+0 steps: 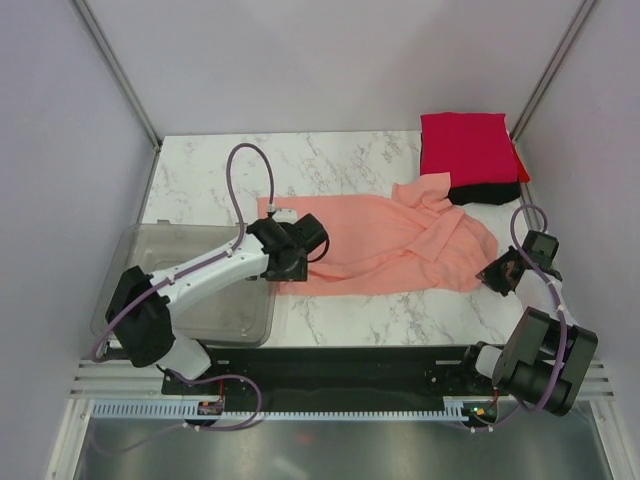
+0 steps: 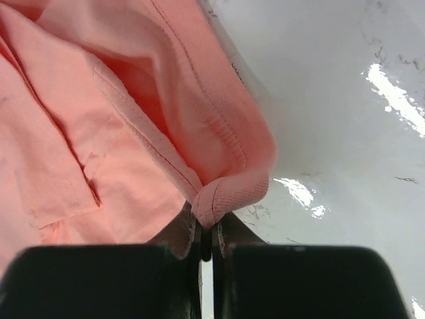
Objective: Fold and stack the t-shirts
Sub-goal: Fold the tshirt
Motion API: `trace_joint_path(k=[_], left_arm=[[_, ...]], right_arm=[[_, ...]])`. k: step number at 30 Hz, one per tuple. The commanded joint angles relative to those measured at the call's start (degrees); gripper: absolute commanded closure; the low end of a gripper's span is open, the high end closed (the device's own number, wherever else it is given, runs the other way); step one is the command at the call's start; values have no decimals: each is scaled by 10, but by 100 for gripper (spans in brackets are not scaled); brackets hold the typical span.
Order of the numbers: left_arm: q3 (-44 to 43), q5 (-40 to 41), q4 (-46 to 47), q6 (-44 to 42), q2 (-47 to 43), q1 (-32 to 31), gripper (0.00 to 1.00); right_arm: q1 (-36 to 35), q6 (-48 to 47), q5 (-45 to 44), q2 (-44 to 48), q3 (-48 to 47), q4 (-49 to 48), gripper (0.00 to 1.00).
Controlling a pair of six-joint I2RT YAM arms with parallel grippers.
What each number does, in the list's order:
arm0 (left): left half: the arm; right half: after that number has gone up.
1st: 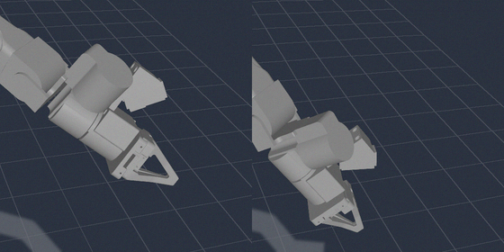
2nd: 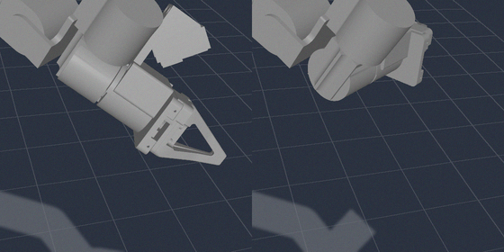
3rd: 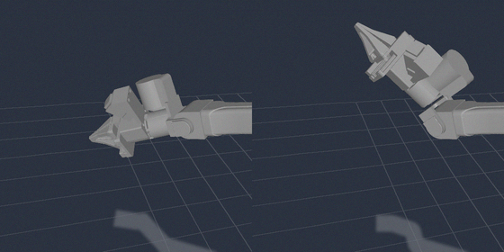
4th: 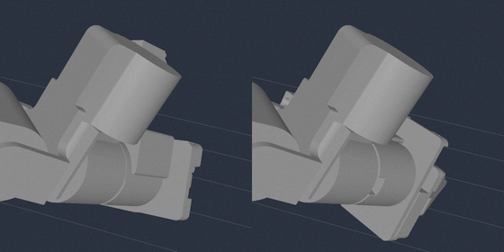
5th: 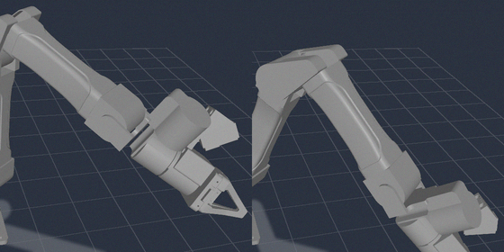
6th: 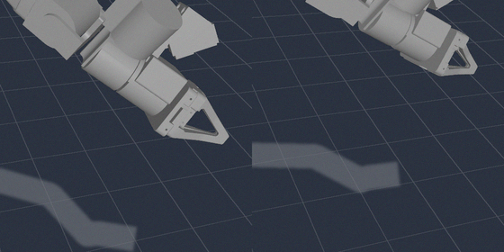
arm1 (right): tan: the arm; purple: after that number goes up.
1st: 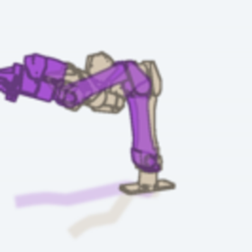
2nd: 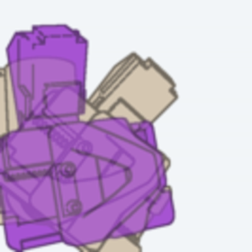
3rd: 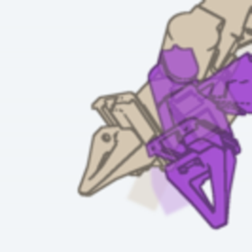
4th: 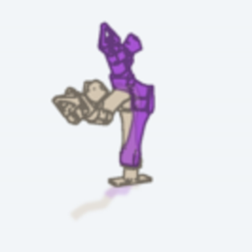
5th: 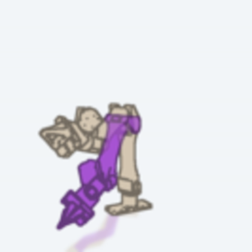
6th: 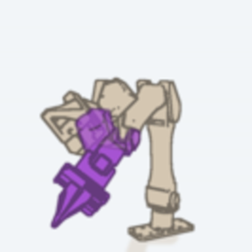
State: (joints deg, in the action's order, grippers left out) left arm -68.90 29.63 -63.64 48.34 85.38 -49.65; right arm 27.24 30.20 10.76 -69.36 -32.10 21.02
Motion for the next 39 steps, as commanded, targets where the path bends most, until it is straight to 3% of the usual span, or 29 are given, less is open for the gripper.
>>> trace_joint_path(k=[1,5,9,11,13,14,15,21,25,28,29,32,36,39], left_arm=[[22,26,26,-38,17,13,10],[70,5,71,-62,23,16,16],[119,-38,129,-137,-11,17,42],[124,-71,153,-194,-33,15,46],[134,-84,166,-228,-52,15,62],[138,-89,166,-254,-72,15,75],[141,-94,167,-266,-84,15,95],[152,-203,183,-358,-158,-9,98],[149,-204,177,-386,-192,-23,98],[138,-160,157,-398,-226,-25,98],[136,-177,157,-409,-242,-24,81],[127,-188,148,-450,-294,-28,56],[90,-91,125,-437,-341,-28,5],[68,-25,153,-389,-349,-26,0]], right_arm=[[1,-5,24,5,5,-4,100],[1,-9,29,0,2,-4,100],[1,-13,36,-2,3,-8,100],[1,-13,37,-4,3,-11,100],[3,-13,39,-7,3,-12,100],[4,-14,42,-7,3,-12,100],[5,-14,43,-9,3,-13,100],[13,-14,50,-13,5,-18,100],[15,-14,56,-13,6,-19,100],[17,-15,65,-12,7,-19,100],[16,-15,65,-12,7,-19,100],[16,-16,69,-10,8,-22,100],[16,-17,78,-13,9,-25,100],[16,-17,83,-13,12,-29,100]])
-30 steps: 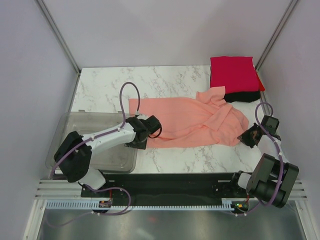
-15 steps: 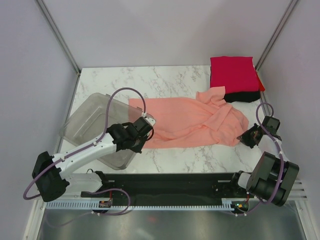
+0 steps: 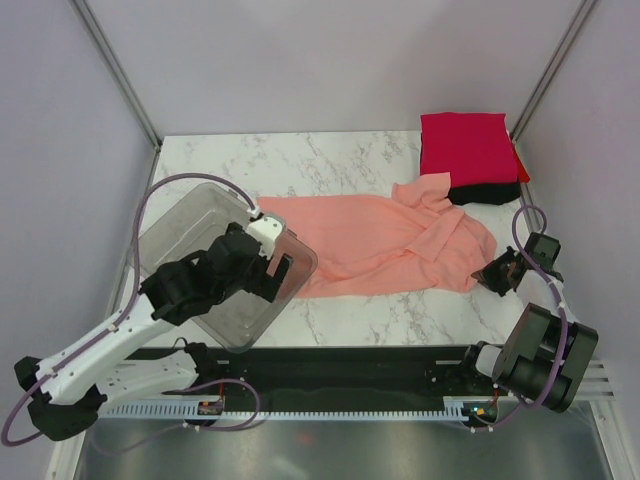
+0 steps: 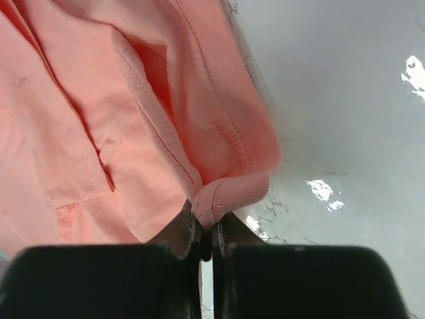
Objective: Fold and stack the t-shirts
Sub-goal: Fold the tshirt
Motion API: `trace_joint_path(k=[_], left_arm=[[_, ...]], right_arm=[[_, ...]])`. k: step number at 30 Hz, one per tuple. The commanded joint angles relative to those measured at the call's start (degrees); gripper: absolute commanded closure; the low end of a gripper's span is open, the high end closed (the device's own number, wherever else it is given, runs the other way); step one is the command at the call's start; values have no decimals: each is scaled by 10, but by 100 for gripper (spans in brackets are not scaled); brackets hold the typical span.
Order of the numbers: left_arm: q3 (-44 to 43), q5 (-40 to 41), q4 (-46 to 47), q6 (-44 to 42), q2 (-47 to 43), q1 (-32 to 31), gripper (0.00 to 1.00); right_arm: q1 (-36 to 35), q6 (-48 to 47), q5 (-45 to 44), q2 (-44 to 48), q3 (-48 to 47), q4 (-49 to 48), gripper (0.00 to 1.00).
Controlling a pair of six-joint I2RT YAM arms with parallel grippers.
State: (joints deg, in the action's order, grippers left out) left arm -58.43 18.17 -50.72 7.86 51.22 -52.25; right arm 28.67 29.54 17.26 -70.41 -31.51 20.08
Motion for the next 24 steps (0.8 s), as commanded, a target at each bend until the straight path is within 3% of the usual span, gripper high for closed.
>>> trace_joint_path(k=[1,4,8,11,14,17,24], left_arm=[[-47,110,27,39,3,2,0],[-101,155,26,129,96,35,0],[-180,1,19,242,249,236,0],[-201,-82,35,318,297,331,0],[-243,-42,28,367,359,342,0],[-273,-88,26,402,436,366,0],[-335,-102,35,400,578,361,1]], right_arm=[[2,-10,18,-1,7,-20,100],[2,-11,23,-2,7,-23,100],[2,-12,37,-1,13,-30,100],[2,-12,44,0,15,-35,100],[2,-12,44,1,16,-36,100],[2,-12,48,-1,21,-46,100],[2,-11,67,-3,24,-50,100]])
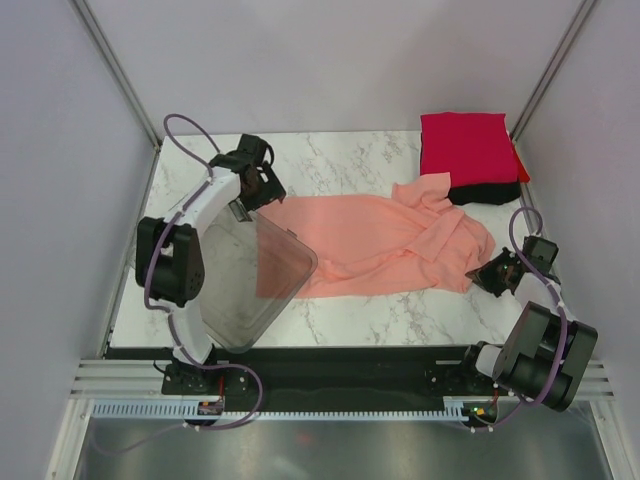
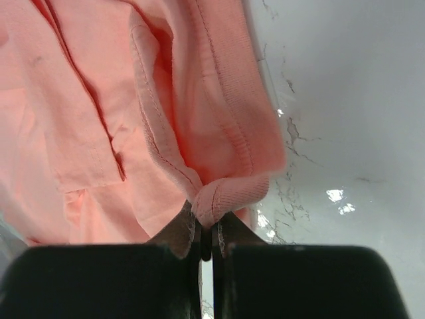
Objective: Fold and stack the t-shirts
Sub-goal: Fold the tshirt
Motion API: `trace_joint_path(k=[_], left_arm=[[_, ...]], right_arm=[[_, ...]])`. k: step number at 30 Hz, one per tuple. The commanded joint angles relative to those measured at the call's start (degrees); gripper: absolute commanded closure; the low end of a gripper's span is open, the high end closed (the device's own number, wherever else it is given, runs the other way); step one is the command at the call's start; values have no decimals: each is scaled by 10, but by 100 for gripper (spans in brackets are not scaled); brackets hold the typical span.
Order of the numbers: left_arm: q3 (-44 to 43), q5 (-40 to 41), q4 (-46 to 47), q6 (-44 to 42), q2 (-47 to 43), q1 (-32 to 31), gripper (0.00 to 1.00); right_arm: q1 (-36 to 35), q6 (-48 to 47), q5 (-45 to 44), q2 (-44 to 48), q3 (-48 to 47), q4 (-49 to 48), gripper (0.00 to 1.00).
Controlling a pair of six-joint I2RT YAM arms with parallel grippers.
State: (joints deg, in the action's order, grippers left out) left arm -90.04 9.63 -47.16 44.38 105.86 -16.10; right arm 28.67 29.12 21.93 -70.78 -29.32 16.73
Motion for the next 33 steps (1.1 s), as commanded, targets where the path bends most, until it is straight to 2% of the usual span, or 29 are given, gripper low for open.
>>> trace_joint_path(k=[1,2,4,5,7,8,9,13,14,18,19,24,27,29,30,31,32,33], left_arm=[[-15,-15,-3,35,36,-1,3],[-2,-14,-1,31,38,-1,16],[12,-16,0,0,41,-1,31],[25,-15,0,-17,40,-1,54],[35,4,0,-73,37,1,78],[45,13,0,-93,31,2,95],[50,22,1,-113,20,2,98],[67,84,6,-246,-13,3,98],[76,109,2,-257,-19,13,98],[109,53,4,-297,-56,72,98],[118,31,13,-329,-62,89,98],[175,51,28,-389,-104,110,93],[203,188,25,-357,-126,124,95],[231,186,39,-345,-150,177,87],[236,175,39,-308,-176,198,67],[240,162,40,-293,-193,229,42],[242,152,42,-286,-207,239,1],[239,146,42,-277,-236,244,0]], right_arm=[[2,-6,20,1,3,-17,100],[2,-6,20,2,2,-16,100],[2,-6,20,2,1,-17,100],[2,-7,21,4,3,-17,100],[2,-8,21,0,2,-17,100],[2,-7,22,0,2,-17,100],[2,-7,23,0,3,-16,100],[2,-7,28,0,3,-15,100],[2,-7,27,2,3,-16,100],[2,-7,27,-2,2,-16,100],[2,-8,28,-3,2,-16,100],[2,-8,29,-3,3,-17,100],[3,-8,33,-7,3,-17,100],[2,-8,34,-7,4,-18,100],[2,-8,33,-7,4,-19,100],[2,-8,33,-5,4,-19,100],[2,-8,33,-7,4,-19,100],[2,-8,34,-8,4,-19,100]])
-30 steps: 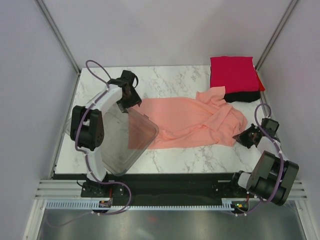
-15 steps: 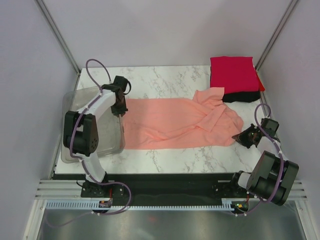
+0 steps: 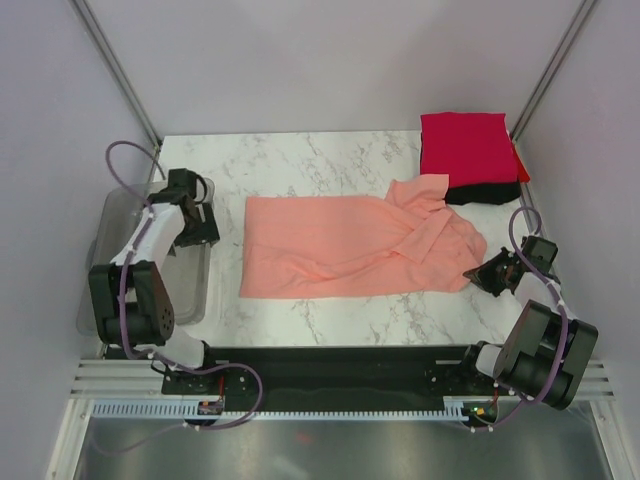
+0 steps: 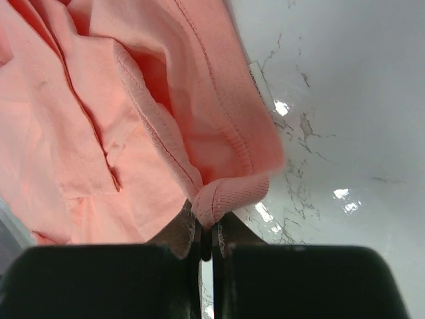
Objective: Fold and stack the t-shirts
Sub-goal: Fold the tshirt
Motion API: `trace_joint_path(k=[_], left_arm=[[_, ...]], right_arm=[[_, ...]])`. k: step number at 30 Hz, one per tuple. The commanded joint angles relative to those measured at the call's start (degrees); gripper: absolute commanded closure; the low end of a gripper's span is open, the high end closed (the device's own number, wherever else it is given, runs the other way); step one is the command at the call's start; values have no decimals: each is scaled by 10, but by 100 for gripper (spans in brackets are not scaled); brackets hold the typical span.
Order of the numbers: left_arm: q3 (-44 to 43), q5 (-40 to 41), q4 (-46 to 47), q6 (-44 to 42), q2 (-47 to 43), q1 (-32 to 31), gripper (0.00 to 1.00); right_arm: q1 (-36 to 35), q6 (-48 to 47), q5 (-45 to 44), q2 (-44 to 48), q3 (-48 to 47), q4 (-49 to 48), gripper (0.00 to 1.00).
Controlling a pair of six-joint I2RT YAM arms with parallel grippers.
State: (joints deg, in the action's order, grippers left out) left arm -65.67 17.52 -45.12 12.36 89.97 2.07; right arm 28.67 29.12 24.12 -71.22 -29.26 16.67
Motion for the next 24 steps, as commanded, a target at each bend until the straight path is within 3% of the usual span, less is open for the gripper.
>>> trace_joint_path(k=[1,3,4,6,8,10,13,18,20,21,24], left_arm=[[-11,59,21,44,-92,61,0],[-18,41,22,53,-124,61,0],[-26,-6,21,66,-192,45,0],[-27,-31,21,68,-209,36,0],[-11,-43,21,78,-257,-52,0],[9,28,-10,122,-278,-167,0],[54,39,-30,186,-306,-243,0],[105,104,-41,176,-301,-250,0],[103,75,-30,163,-298,-250,2],[107,15,-17,153,-296,-252,4],[125,-63,36,167,-285,-267,12]], right_arm=[[2,-8,14,-3,4,-18,100],[2,-8,14,-2,4,-18,100],[2,-8,9,-1,4,-17,100],[2,-9,8,0,3,-17,100],[2,-11,6,4,3,-15,100],[2,-10,1,12,3,-8,100],[2,-10,0,23,4,-4,100],[1,-9,16,15,3,-1,100],[1,-8,15,17,6,-1,100],[0,-8,11,19,7,-1,100],[0,-8,6,21,7,-1,100]])
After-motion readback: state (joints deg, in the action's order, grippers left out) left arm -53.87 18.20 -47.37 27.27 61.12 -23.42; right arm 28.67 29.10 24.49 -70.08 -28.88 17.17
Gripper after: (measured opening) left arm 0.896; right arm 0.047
